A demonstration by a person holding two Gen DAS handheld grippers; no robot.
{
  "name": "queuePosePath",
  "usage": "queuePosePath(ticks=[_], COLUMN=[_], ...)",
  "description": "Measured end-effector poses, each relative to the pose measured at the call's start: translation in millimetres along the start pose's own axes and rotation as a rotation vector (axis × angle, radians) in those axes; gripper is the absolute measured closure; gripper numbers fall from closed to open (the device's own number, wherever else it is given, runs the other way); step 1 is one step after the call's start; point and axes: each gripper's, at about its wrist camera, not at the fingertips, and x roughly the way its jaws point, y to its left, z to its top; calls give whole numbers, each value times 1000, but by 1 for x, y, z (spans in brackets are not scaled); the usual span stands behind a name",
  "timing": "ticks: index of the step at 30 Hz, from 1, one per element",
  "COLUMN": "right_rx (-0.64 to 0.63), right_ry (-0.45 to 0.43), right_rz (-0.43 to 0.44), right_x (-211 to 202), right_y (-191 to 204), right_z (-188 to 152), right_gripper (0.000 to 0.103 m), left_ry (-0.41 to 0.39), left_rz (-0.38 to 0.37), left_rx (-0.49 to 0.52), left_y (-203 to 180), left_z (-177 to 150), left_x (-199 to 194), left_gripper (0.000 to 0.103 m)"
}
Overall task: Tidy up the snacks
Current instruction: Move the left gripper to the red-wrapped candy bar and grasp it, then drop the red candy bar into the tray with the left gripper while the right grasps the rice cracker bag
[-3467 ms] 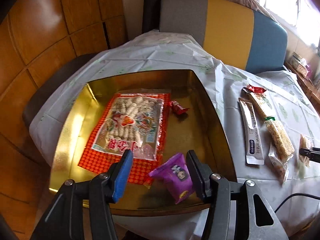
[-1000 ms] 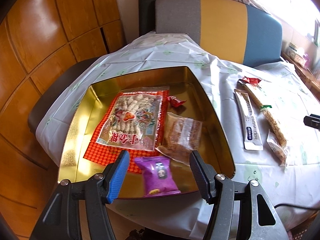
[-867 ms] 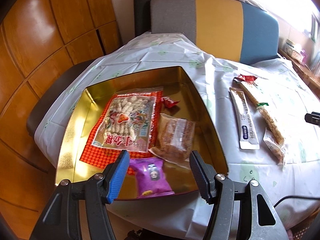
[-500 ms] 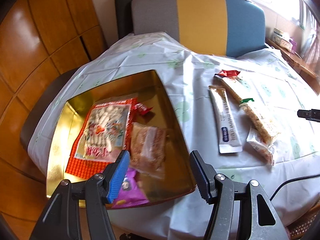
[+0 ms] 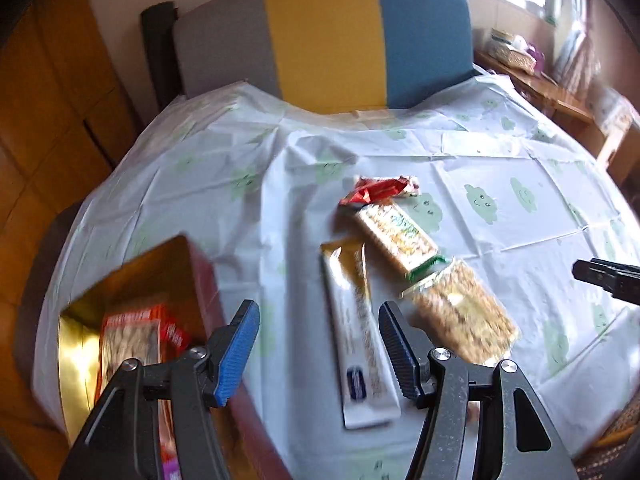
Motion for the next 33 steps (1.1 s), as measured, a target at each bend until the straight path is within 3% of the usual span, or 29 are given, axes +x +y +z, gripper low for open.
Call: queuePosePath(ticks=[10,19,21,22,24,25,33], right_rx=[4,-12,-12,-15,-27,-33,-65], right_ry=[-1,12,13,14,11,7,4], right_rz=[52,109,121,124,118,115,86], right_x=[-3,-3,-3,-2,-3,-3,-1], right_y=[2,10,11,12,14,15,18], right_z=[3,2,2,2,1,0,-1], right_gripper=[42,42,42,42,42,42,42], left_ry=[-8,23,37,51,33,18,-36], left_rz=[29,67,47,22,20,6,-80], left_rx=[217,272,246,226,191,174,75], left_y=[-54,-72,-68,-66,-61,-58,-37], left_z=[64,89,93,94,94,94,77], left_x=[71,132,141,145,144,141,86], left_gripper=[34,34,50,70,75,83,86])
